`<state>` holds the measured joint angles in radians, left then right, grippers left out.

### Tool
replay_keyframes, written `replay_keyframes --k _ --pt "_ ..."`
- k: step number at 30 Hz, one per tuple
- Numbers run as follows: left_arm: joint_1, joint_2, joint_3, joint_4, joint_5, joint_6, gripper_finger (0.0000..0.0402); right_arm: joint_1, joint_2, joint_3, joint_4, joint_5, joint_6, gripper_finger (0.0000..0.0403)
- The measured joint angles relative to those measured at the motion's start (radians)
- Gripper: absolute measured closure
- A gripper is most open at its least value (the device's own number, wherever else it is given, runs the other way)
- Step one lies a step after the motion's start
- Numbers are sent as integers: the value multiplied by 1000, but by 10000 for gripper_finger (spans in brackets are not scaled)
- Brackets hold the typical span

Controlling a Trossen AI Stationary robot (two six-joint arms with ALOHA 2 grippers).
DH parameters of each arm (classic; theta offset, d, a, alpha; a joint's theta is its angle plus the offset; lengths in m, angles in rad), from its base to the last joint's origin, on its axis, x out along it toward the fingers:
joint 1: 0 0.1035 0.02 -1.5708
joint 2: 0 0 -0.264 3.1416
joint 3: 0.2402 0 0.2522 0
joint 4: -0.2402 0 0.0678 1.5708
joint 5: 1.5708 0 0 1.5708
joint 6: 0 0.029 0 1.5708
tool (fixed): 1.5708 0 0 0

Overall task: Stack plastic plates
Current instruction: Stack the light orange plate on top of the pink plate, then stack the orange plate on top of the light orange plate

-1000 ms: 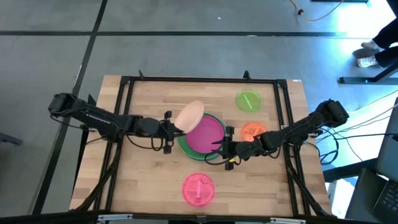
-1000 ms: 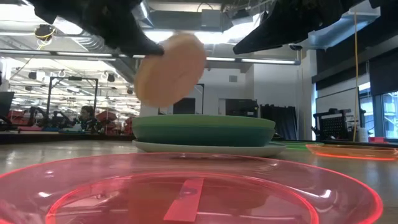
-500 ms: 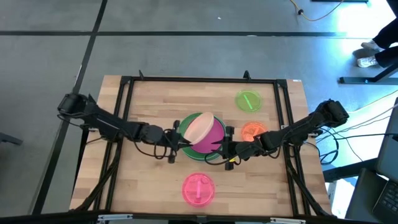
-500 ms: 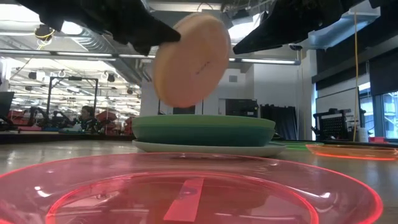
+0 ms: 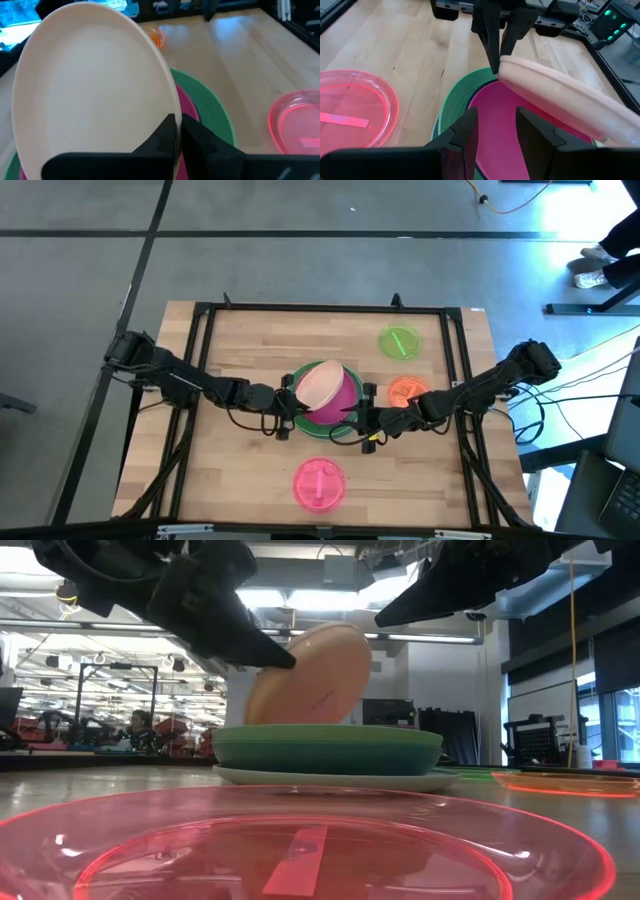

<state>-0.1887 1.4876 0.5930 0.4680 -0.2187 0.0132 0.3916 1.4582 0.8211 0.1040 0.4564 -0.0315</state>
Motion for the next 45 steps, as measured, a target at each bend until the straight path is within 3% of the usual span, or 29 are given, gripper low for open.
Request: replay_keyframes --k 26,38,45 --pt "5 0 0 -31 5 -7 386 0 0 0 -1 0 0 278" --pt "5 0 0 -31 22 -3 279 0 0 0 -1 0 0 278" --pt "-20 -1 0 -11 21 -38 262 0 0 0 -1 -6 4 278"
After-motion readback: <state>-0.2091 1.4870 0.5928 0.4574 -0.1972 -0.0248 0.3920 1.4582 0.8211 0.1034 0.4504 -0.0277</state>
